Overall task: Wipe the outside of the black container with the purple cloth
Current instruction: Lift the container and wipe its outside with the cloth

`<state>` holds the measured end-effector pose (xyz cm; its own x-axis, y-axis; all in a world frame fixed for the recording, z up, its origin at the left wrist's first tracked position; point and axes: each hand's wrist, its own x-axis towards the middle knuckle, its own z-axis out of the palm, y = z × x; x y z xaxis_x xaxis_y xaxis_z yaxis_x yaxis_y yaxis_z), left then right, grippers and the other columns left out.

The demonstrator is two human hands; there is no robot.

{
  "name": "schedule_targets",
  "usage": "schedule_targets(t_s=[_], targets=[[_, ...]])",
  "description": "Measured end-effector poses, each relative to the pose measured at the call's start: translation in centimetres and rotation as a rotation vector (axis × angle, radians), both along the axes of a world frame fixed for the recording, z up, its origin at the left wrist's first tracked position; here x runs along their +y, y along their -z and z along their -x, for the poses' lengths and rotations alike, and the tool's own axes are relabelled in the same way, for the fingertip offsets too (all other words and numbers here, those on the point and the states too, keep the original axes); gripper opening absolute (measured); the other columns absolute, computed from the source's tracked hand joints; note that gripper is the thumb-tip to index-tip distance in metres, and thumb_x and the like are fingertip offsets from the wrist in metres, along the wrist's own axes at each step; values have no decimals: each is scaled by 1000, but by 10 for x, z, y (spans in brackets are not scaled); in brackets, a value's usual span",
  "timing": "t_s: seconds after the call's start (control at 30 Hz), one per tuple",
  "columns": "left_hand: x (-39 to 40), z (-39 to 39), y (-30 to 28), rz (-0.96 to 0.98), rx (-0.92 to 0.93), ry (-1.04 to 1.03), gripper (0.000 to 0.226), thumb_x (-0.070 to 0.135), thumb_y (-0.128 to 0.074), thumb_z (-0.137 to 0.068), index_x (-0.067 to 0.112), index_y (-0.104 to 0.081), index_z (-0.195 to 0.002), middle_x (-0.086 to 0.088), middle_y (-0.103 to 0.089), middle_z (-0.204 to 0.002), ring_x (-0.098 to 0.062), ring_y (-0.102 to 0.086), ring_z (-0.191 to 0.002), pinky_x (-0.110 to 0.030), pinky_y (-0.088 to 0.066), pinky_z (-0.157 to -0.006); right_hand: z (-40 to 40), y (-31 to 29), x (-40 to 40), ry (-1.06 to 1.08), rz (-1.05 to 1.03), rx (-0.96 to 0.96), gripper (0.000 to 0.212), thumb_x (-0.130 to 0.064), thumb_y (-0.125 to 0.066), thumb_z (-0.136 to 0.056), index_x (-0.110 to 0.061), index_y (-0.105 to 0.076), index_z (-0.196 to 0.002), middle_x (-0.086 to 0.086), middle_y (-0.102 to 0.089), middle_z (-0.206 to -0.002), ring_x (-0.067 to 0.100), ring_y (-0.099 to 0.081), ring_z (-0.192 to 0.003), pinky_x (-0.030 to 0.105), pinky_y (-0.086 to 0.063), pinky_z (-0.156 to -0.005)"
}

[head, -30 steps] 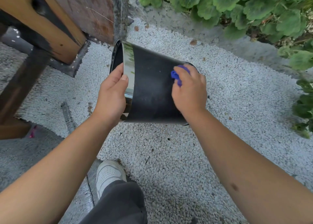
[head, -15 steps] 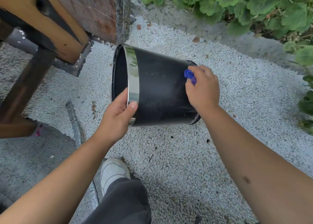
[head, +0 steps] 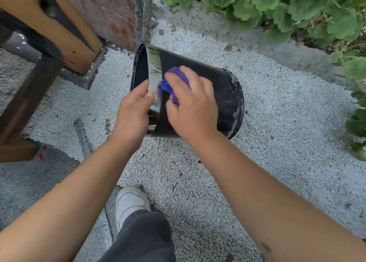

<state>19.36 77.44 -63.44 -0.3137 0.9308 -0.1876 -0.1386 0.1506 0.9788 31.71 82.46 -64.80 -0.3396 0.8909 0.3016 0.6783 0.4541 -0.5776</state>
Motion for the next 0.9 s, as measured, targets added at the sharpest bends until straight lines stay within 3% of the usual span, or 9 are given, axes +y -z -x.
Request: schedule_targets(t_s=[0.1, 0.27, 0.5, 0.57, 0.63, 0.7, 0.77, 0.83, 0.9], targets=[[-1, 1, 0, 35, 6, -27, 47, 6, -37, -101, 32, -75, -109, 11, -77, -104, -4, -71, -97, -15, -54, -76, -29, 27, 24, 130, 109, -69, 44, -23, -50, -83, -26, -62, -126, 4, -55, -138, 35, -49, -113, 42, -47, -90], [-3, 5, 1, 56, 94, 62, 38, 10, -38, -102, 20, -67, -124, 3, -76, -110, -12, -71, -100, -21, -56, -76, -84, 62, 53, 228, 284, -170, 47, -19, -50, -88, -25, -56, -135, 3, -48, -145, 36, -44, -119, 45, -45, -98], [-2, 0, 0, 37, 116, 76, 38, 8, -39, -101, 25, -70, -116, 3, -75, -110, -12, -70, -103, -19, -54, -80, -99, 63, 69, 303, 375, -156, 50, -21, -49, -84, -29, -56, -133, 3, -52, -136, 30, -54, -111, 36, -46, -88], [-2, 2, 1, 44, 124, 75, 39, 9, -39, -101, 26, -70, -116, 3, -75, -111, -12, -70, -103, -19, -54, -79, -104, 57, 73, 419, 452, 9, 47, -21, -49, -81, -29, -60, -126, 0, -56, -128, 22, -61, -97, 33, -49, -82], [-2, 4, 1, 55, 114, 36, 39, 10, -39, -100, 28, -71, -113, 6, -76, -109, -8, -70, -101, -16, -53, -78, -105, 48, 77, 598, 539, 362, 36, -16, -48, -79, -31, -62, -109, -12, -67, -103, 12, -68, -78, 29, -56, -70], [0, 7, -1, 58, 104, -25, 42, 9, -40, -99, 32, -75, -105, 12, -76, -104, -2, -70, -98, -12, -51, -78, -97, 36, 77, 746, 568, 631, 32, -11, -49, -79, -29, -61, -104, -16, -66, -86, 2, -64, -70, 23, -52, -63], [3, 8, -4, 67, 91, -58, 46, 8, -40, -100, 36, -77, -99, 16, -77, -100, 2, -70, -95, -9, -50, -76, -81, 21, 73, 720, 557, 697, 34, -10, -51, -78, -28, -60, -106, -7, -66, -97, 4, -65, -71, 26, -53, -61], [6, 6, -7, 67, 52, -69, 48, 9, -40, -100, 37, -78, -98, 18, -77, -96, 5, -70, -92, -8, -50, -72, -54, 4, 60, 543, 516, 685, 35, -11, -53, -75, -28, -62, -104, 4, -62, -110, 9, -67, -63, 28, -54, -48], [12, 3, -10, 53, 32, -93, 54, 7, -42, -100, 43, -79, -86, 25, -75, -84, 11, -69, -80, -5, -49, -66, -20, -14, 34, 334, 437, 598, 38, -21, -57, -73, -30, -63, -109, -2, -52, -123, 16, -68, -76, 30, -57, -53]])
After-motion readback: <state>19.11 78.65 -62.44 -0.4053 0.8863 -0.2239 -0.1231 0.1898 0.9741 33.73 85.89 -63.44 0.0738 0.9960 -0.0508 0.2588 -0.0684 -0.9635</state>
